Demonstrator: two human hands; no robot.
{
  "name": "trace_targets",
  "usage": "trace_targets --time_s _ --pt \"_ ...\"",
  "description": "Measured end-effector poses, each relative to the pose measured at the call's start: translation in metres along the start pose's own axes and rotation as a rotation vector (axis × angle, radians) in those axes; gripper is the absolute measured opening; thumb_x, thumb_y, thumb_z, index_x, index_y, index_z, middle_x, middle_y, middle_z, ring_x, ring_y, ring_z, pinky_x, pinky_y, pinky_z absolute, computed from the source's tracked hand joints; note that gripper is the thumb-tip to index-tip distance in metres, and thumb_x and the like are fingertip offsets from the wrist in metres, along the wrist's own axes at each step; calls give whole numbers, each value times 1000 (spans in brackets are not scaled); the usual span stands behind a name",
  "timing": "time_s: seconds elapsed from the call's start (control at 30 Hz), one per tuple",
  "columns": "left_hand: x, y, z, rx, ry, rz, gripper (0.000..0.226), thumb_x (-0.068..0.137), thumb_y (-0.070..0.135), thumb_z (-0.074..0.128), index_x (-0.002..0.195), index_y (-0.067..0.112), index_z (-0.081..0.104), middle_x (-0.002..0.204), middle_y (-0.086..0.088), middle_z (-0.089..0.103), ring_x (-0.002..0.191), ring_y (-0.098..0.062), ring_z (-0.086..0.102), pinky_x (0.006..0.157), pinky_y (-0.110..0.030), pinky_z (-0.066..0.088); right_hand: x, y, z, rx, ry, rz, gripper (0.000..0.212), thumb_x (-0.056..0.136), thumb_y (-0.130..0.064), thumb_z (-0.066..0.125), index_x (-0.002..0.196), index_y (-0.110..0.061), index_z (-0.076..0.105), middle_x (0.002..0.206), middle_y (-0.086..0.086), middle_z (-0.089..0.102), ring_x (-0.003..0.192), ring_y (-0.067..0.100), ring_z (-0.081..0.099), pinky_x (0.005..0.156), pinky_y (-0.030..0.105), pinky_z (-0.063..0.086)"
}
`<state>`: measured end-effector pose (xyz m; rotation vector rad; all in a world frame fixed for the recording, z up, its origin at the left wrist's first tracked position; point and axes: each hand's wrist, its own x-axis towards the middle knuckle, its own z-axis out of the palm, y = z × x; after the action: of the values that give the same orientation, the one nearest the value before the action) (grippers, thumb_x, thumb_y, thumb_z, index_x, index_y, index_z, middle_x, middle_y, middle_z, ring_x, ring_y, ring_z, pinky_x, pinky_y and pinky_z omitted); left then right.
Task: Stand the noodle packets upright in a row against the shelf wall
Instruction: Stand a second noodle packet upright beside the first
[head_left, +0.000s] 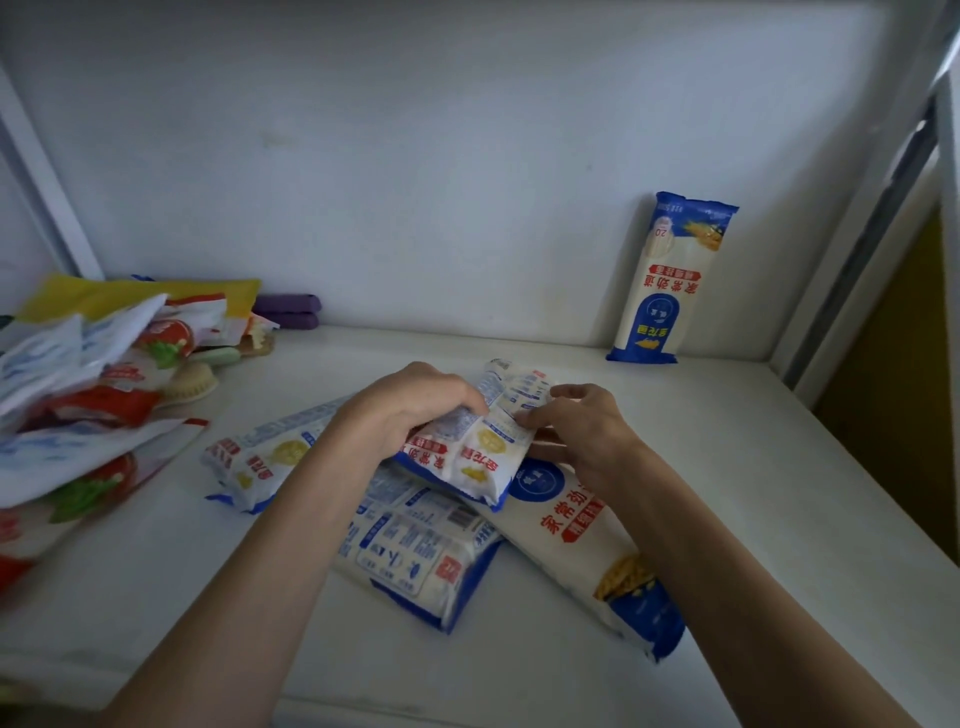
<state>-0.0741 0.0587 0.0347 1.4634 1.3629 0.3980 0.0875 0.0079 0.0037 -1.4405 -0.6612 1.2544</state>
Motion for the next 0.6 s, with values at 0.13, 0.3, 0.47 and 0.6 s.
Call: trace_targets --time_s 0.13,0.3,0.47,0.6 --pt "3 -4 -4 -221 -24 0 36 76 3 75 111 2 68 107 -15 73 95 -29 69 74 -40 55 -4 -6 -6 148 -32 -35 59 75 21 64 124 -8 46 99 17 69 81 30 72 67 43 60" --pt "4 -6 4 -432 -101 -13 49 67 -1 79 114 -2 65 106 -18 73 95 -30 71 68 -39 55 -6 -19 -16 158 -43 -201 60 75 19 65 124 -10 45 107 9 69 91 27 72 69 42 60" --pt "8 -2 20 -630 -218 45 45 71 7 76 114 -1 64 105 -15 75 96 -28 72 74 -39 56 -7 -30 -34 166 -93 -307 60 75 16 67 128 -8 48 111 8 73 97 27 71 72 41 58" --pt "13 3 42 -625 -195 160 33 83 5 68 115 6 61 110 -12 73 105 -27 68 89 -43 53 -4 -36 -45 140 -60 -350 60 76 14 68 128 -11 51 116 5 71 99 23 71 75 39 59"
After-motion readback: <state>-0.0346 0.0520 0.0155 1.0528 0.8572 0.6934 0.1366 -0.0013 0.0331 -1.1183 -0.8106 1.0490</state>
